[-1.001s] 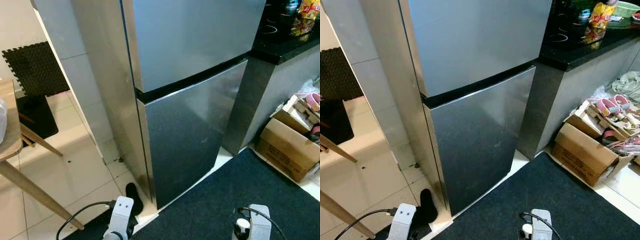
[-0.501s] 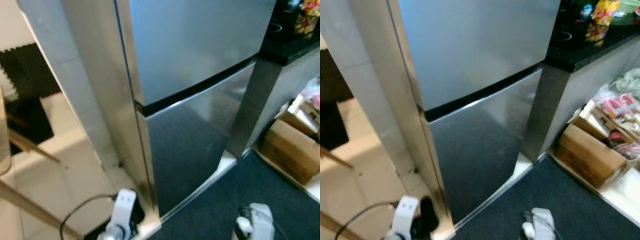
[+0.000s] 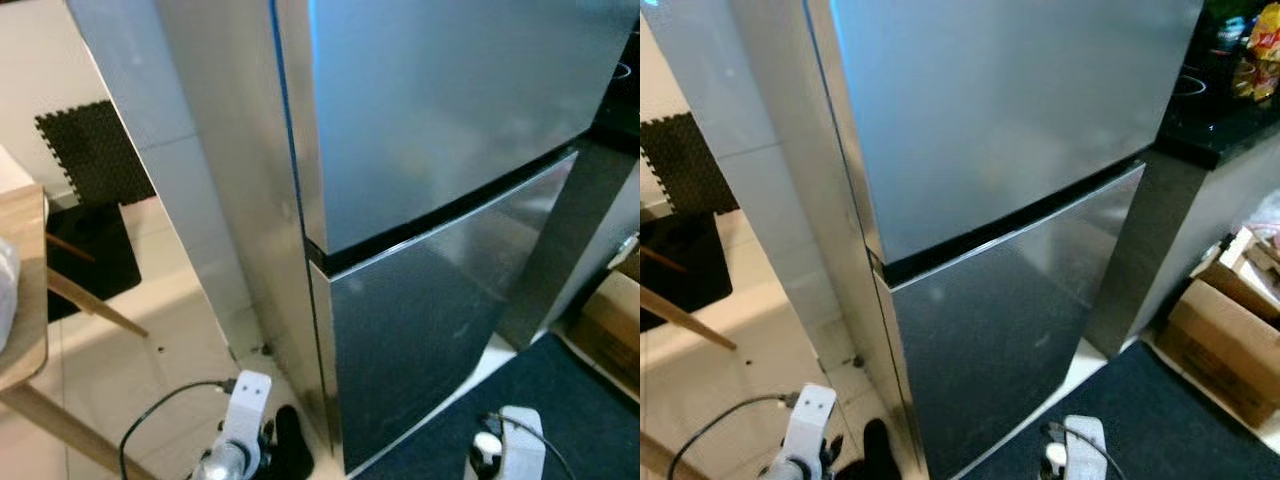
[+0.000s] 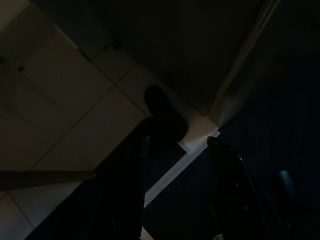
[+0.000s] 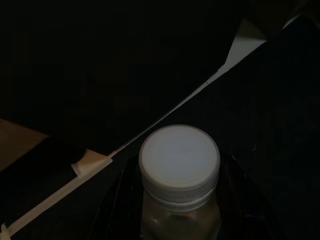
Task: Restocking fridge
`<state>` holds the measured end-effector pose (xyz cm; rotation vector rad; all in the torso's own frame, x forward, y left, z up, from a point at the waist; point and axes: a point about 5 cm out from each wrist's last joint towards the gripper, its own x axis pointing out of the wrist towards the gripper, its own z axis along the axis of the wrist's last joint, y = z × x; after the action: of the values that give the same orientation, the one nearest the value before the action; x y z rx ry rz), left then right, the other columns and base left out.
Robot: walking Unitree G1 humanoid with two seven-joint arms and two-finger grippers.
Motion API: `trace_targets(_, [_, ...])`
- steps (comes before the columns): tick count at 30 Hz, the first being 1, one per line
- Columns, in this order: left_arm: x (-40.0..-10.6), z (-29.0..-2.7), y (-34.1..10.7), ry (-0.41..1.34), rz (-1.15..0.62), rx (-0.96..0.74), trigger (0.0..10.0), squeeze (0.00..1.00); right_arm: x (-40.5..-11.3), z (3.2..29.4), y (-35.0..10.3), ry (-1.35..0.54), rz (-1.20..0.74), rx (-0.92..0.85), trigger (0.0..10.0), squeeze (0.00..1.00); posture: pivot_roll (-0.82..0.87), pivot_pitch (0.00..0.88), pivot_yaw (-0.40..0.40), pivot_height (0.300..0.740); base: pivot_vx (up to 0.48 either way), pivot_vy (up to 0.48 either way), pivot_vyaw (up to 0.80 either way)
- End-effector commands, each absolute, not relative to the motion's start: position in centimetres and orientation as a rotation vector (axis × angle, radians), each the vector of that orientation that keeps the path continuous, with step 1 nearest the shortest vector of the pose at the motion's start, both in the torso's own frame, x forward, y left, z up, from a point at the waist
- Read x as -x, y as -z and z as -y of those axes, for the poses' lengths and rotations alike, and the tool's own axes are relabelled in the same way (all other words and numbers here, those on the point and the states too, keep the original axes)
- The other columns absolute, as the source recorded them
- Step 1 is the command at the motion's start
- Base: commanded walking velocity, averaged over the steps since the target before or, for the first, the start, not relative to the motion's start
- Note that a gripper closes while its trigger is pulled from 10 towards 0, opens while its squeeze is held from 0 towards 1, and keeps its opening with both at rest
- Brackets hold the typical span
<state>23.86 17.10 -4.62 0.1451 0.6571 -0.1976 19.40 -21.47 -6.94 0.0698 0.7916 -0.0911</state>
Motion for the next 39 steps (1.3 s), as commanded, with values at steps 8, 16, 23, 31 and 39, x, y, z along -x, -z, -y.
trace_targets(8, [-23.5, -16.8, 4.9, 0.216, -0.67, -0.152, 10.0, 0.0, -18.5, 21.6, 7.4, 0.107, -0.812, -0.075, 10.0, 0.0, -0.09, 0.016, 0.045, 0.726, 0.0, 0.0, 0.0])
trace_targets(16, [-24.4, -16.9, 4.3, 0.159, -0.636, -0.117, 10.0, 0.0, -18.5, 21.8, 7.3, 0.108, -0.809, -0.072, 10.0, 0.0, -0.09, 0.019, 0.044, 0.726, 0.0, 0.0, 0.0])
trace_targets(23, [-28.3, -16.6, 0.8, 0.093, -0.442, -0.097, 0.0, 0.0, -18.7, 21.9, 7.2, 0.105, -0.804, -0.067, 10.0, 0.0, -0.09, 0.016, 0.045, 0.726, 0.0, 0.0, 0.0])
trace_targets(31, [-30.2, -16.1, -1.3, 0.133, -0.338, 0.017, 0.0, 0.0, -18.5, 22.1, 7.2, 0.111, -0.804, -0.064, 10.0, 0.0, -0.1, 0.012, 0.047, 0.726, 0.0, 0.0, 0.0])
trace_targets(39, [-32.9, -15.2, -5.0, 0.312, -0.199, 0.106, 0.0, 0.0, -18.0, 22.5, 7.3, 0.125, -0.804, -0.063, 10.0, 0.0, -0.11, 0.028, 0.053, 0.726, 0.0, 0.0, 0.0])
